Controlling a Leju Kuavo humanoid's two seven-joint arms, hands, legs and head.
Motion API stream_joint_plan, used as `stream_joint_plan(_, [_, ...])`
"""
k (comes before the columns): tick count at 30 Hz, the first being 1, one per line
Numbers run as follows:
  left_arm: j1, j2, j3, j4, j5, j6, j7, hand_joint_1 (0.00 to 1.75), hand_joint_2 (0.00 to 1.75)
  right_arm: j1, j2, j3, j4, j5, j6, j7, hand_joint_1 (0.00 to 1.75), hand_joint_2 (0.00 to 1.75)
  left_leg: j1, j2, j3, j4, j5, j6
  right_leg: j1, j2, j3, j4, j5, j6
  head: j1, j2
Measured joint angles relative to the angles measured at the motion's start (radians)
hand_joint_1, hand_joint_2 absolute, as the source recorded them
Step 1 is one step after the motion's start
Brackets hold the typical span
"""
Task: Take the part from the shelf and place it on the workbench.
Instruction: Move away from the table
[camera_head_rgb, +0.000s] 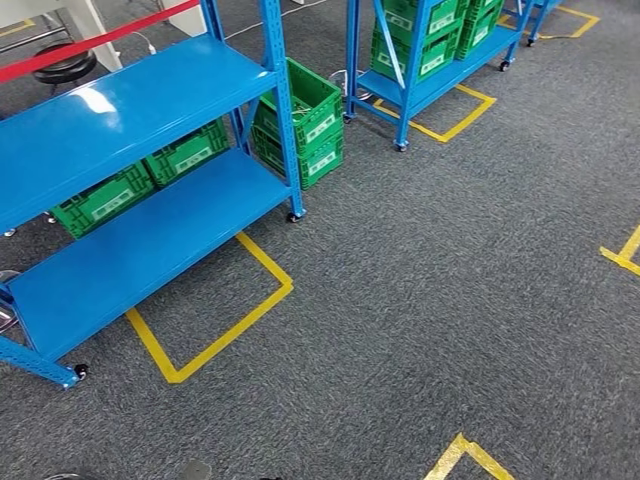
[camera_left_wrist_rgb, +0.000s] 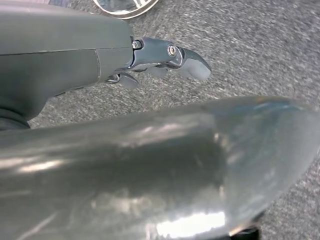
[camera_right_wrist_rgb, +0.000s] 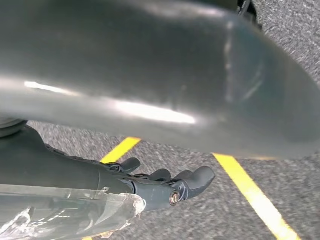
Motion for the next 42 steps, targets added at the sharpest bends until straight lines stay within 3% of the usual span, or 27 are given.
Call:
stream_joint_plan(2, [-0.001,0.000,0.001,0.000,-0.001,0.001,0.000,0.00,0.00,0.000,0.000,0.000,0.000,0.002,0.000,0.000,0.00,0.00,-0.009,0.052,0.064,-0.128,0.049,0.011,0.004,-0.021,0.013,0.000,-0.017,0.009,-0.001,0.000])
stream_joint_plan(4, [-0.005,0.000,0.002,0.000,-0.002,0.002,0.000,0.00,0.00,-0.001,0.000,0.000,0.000,0.002,0.000,0.000,0.00,0.00,-0.017,0.080,0.090,-0.184,0.046,0.024,0.010,-0.042,0.028,-0.002,-0.030,0.022,0.001,0.000])
stream_joint_plan(6, [-0.003,0.001,0.004,0.000,-0.002,0.003,0.000,0.00,0.00,-0.003,0.000,0.000,0.000,0.003,0.000,0.000,0.00,0.00,-0.014,0.054,0.098,-0.193,0.037,0.037,0.010,-0.055,0.049,-0.003,-0.038,0.036,0.005,0.000])
stream_joint_plan(7, [-0.001,0.001,0.005,0.000,-0.001,0.003,0.000,0.00,0.00,-0.005,0.000,-0.001,0.000,0.004,-0.001,0.000,0.00,0.00,-0.011,0.041,0.107,-0.195,0.034,0.043,0.007,-0.042,0.053,0.009,-0.044,0.042,0.005,0.000])
stream_joint_plan(8, [0.000,0.002,0.006,0.000,-0.001,0.004,0.000,0.00,0.00,-0.007,0.000,-0.001,0.000,0.004,-0.001,-0.001,0.00,0.00,-0.009,0.029,0.117,-0.196,0.030,0.049,0.004,-0.019,0.041,0.037,-0.059,0.046,0.007,0.000])
stream_joint_plan(10, [-0.003,0.000,0.009,0.000,-0.001,0.004,0.000,0.00,0.00,-0.007,0.000,-0.001,0.000,0.005,-0.001,-0.002,0.00,0.00,-0.006,0.004,0.132,-0.198,0.021,0.058,0.001,0.034,-0.027,0.155,-0.103,0.051,0.012,0.000])
stream_joint_plan(12, [-0.005,-0.001,0.012,0.000,-0.001,0.002,0.000,0.00,0.00,-0.003,0.000,-0.002,0.000,0.006,-0.001,-0.001,0.00,0.00,-0.006,-0.027,0.145,-0.198,0.008,0.061,0.001,0.053,-0.117,0.271,-0.141,0.053,0.017,0.000])
stream_joint_plan(13, [-0.003,-0.002,0.013,0.000,-0.001,0.000,0.000,0.00,0.00,-0.001,0.000,-0.003,0.000,0.006,-0.001,-0.001,0.00,0.00,-0.005,-0.043,0.155,-0.198,-0.001,0.060,0.001,0.055,-0.145,0.287,-0.140,0.053,0.018,0.000])
stream_joint_plan(14, [-0.001,-0.002,0.014,0.000,-0.001,-0.002,0.000,0.00,0.00,0.001,0.000,-0.005,0.000,0.006,-0.001,-0.001,0.00,0.00,-0.004,-0.059,0.169,-0.198,-0.011,0.058,0.001,0.058,-0.156,0.268,-0.120,0.053,0.018,0.000])
stream_joint_plan(17, [0.002,-0.003,0.017,0.000,-0.001,-0.007,0.000,0.00,0.00,0.003,0.000,-0.010,0.002,0.010,-0.002,-0.001,0.00,0.00,0.001,-0.100,0.210,-0.196,-0.045,0.045,-0.006,0.098,-0.130,0.095,0.019,0.054,0.024,0.000])
stream_joint_plan(18, [0.002,-0.003,0.019,0.001,0.000,-0.008,0.000,0.00,0.00,0.002,0.000,-0.011,0.004,0.011,-0.002,-0.001,0.00,0.00,0.001,-0.111,0.216,-0.197,-0.056,0.040,-0.007,0.111,-0.120,0.058,0.047,0.050,0.027,0.000])
stream_joint_plan(20, [0.001,-0.002,0.022,0.001,0.000,-0.011,0.001,0.00,0.00,0.000,0.000,-0.013,0.007,0.012,-0.002,-0.001,0.00,0.00,0.001,-0.125,0.223,-0.199,-0.065,0.028,-0.004,0.110,-0.109,0.037,0.055,0.030,0.029,0.000])
stream_joint_plan(22, [0.000,-0.001,0.024,0.001,-0.002,-0.010,0.002,0.00,0.00,-0.001,0.000,-0.014,0.007,0.013,-0.002,-0.002,0.00,0.00,0.001,-0.113,0.208,-0.169,-0.048,0.019,-0.005,0.095,-0.093,0.032,0.052,0.015,0.028,0.000])
stream_joint_plan(24, [-0.003,-0.001,0.026,0.001,-0.005,-0.009,0.001,0.00,0.00,-0.001,0.000,-0.016,0.007,0.012,-0.001,-0.004,0.00,0.00,-0.002,-0.065,0.139,-0.063,-0.028,0.009,-0.006,0.082,-0.068,0.020,0.041,0.005,0.025,0.000])
stream_joint_plan(25, [-0.005,-0.002,0.027,0.001,-0.006,-0.009,0.001,0.00,0.00,-0.001,0.000,-0.017,0.007,0.012,0.001,-0.005,0.00,0.00,-0.003,-0.039,0.090,0.002,-0.038,0.004,-0.004,0.075,-0.053,0.013,0.032,0.001,0.024,0.000])
stream_joint_plan(27, [-0.003,-0.002,0.029,0.001,-0.008,-0.009,0.001,0.00,0.00,0.002,0.000,-0.018,0.007,0.012,0.003,-0.005,0.00,0.00,-0.003,-0.017,0.005,0.086,-0.103,0.002,-0.001,0.064,-0.017,-0.001,0.011,-0.003,0.023,0.000])
stream_joint_plan(29, [0.001,-0.002,0.029,0.002,-0.008,-0.009,0.001,0.00,0.00,0.004,-0.001,-0.018,0.007,0.012,0.004,-0.005,0.00,0.00,-0.004,-0.015,-0.033,0.076,-0.148,0.006,0.002,0.060,0.024,-0.010,-0.014,-0.005,0.023,0.000])
stream_joint_plan(30, [0.003,-0.002,0.029,0.002,-0.008,-0.009,0.001,0.00,0.00,0.004,-0.001,-0.018,0.007,0.012,0.004,-0.006,0.00,0.00,-0.005,-0.015,-0.036,0.038,-0.132,0.011,0.003,0.059,0.044,-0.012,-0.029,-0.004,0.023,0.000])
stream_joint_plan(31, [0.005,-0.002,0.029,0.002,-0.008,-0.009,0.001,0.00,0.00,0.004,0.000,-0.018,0.007,0.012,0.004,-0.006,0.00,0.00,-0.007,-0.012,-0.033,-0.017,-0.083,0.019,0.004,0.058,0.061,-0.014,-0.046,-0.003,0.023,0.000])
stream_joint_plan(33, [0.008,-0.002,0.031,0.004,-0.009,-0.009,0.002,0.00,0.00,0.005,0.000,-0.019,0.008,0.013,0.005,-0.006,0.00,0.00,-0.016,-0.003,-0.022,-0.128,0.048,0.032,0.008,0.056,0.094,-0.017,-0.082,0.001,0.024,0.000])
stream_joint_plan(34, [0.009,-0.002,0.032,0.004,-0.009,-0.009,0.002,0.00,0.00,0.004,0.000,-0.019,0.008,0.013,0.005,-0.006,0.00,0.00,-0.020,0.000,-0.014,-0.160,0.090,0.036,0.010,0.056,0.114,-0.023,-0.098,0.004,0.026,0.000])
stream_joint_plan(35, [0.008,-0.002,0.032,0.004,-0.009,-0.009,0.002,0.00,0.00,0.003,-0.001,-0.019,0.009,0.013,0.006,-0.006,0.00,0.00,-0.023,0.000,-0.006,-0.176,0.103,0.039,0.012,0.055,0.135,-0.025,-0.105,0.009,0.027,0.000])
stream_joint_plan(37, [0.002,-0.001,0.035,0.004,-0.010,-0.009,0.003,0.00,0.00,-0.006,-0.001,-0.020,0.008,0.013,0.006,-0.007,0.00,0.00,-0.021,-0.007,0.025,-0.179,0.089,0.048,0.011,0.055,0.151,0.003,-0.095,0.021,0.030,0.000])
stream_joint_plan(38, [-0.001,0.000,0.037,0.004,-0.010,-0.009,0.003,0.00,0.00,-0.011,-0.001,-0.020,0.009,0.013,0.006,-0.007,0.00,0.00,-0.020,-0.010,0.041,-0.181,0.081,0.055,0.011,0.055,0.127,0.054,-0.079,0.027,0.031,0.000])
stream_joint_plan(40, [-0.004,0.001,0.039,0.004,-0.010,-0.010,0.003,0.00,0.00,-0.016,-0.001,-0.020,0.009,0.014,0.007,-0.007,0.00,0.00,-0.018,-0.011,0.072,-0.182,0.059,0.067,0.010,0.056,0.032,0.197,-0.076,0.034,0.033,0.000])
stream_joint_plan(41, [-0.005,0.001,0.040,0.004,-0.011,-0.010,0.003,0.00,0.00,-0.014,-0.001,-0.020,0.009,0.014,0.007,-0.007,0.00,0.00,-0.018,-0.013,0.089,-0.182,0.044,0.071,0.010,0.056,-0.022,0.259,-0.105,0.035,0.033,0.000])
stream_joint_plan(42, [-0.003,0.001,0.041,0.004,-0.012,-0.010,0.003,0.00,0.00,-0.011,-0.001,-0.021,0.009,0.015,0.007,-0.007,0.00,0.00,-0.017,-0.016,0.108,-0.182,0.027,0.073,0.010,0.056,-0.070,0.295,-0.154,0.037,0.035,0.000])
